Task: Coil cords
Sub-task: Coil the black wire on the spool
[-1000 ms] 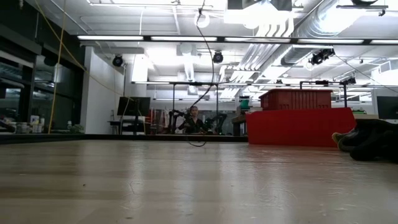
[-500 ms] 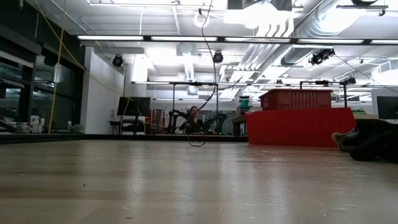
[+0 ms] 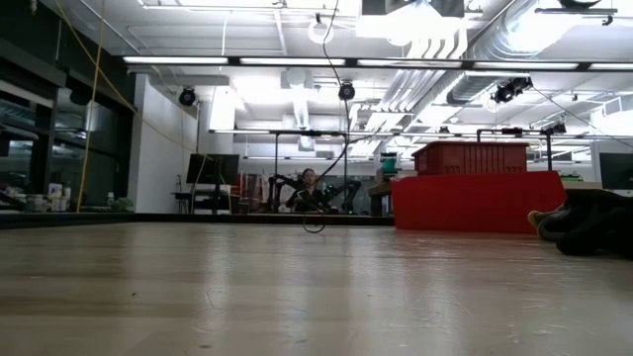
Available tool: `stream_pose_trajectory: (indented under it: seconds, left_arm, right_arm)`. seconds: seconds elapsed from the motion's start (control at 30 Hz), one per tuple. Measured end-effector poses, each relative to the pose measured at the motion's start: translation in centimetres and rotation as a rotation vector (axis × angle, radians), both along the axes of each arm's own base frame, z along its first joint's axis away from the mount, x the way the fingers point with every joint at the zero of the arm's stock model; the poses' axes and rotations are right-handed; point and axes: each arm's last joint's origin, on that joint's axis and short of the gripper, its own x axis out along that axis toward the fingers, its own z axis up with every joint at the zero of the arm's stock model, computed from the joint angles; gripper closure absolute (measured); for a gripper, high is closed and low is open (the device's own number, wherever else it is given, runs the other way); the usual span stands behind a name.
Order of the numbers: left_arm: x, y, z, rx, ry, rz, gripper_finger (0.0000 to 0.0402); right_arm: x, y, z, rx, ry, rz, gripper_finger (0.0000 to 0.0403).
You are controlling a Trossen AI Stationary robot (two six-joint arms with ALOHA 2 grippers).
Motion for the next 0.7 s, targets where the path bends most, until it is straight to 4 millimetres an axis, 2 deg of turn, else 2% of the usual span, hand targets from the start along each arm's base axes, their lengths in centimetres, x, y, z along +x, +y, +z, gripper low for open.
stream_pose_trajectory:
  seconds: [0.13, 0.37, 0.5, 0.7]
  left_arm:
    - [-0.7, 0.6, -0.1, -0.021, 0.038, 0.031, 0.0378]
    - [-3.5, 1.4, 0.2, -0.042, 0.111, 0.113, 0.0331]
    - [-3.5, 1.5, -0.3, -0.106, 0.157, 0.1, 0.0301]
    - [-2.7, 0.5, -0.4, -0.112, 0.162, 0.048, 0.0262]
  right_arm:
    - [-0.2, 0.0, -0.1, 0.007, 0.023, -0.03, 0.0402]
    - [-1.4, -0.1, 0.6, -0.012, 0.021, -0.055, 0.0402]
    - [-1.4, 0.0, 0.7, -0.008, 0.019, -0.041, 0.0402]
    - [-1.3, 0.0, 0.6, 0.004, 0.021, -0.024, 0.0402]
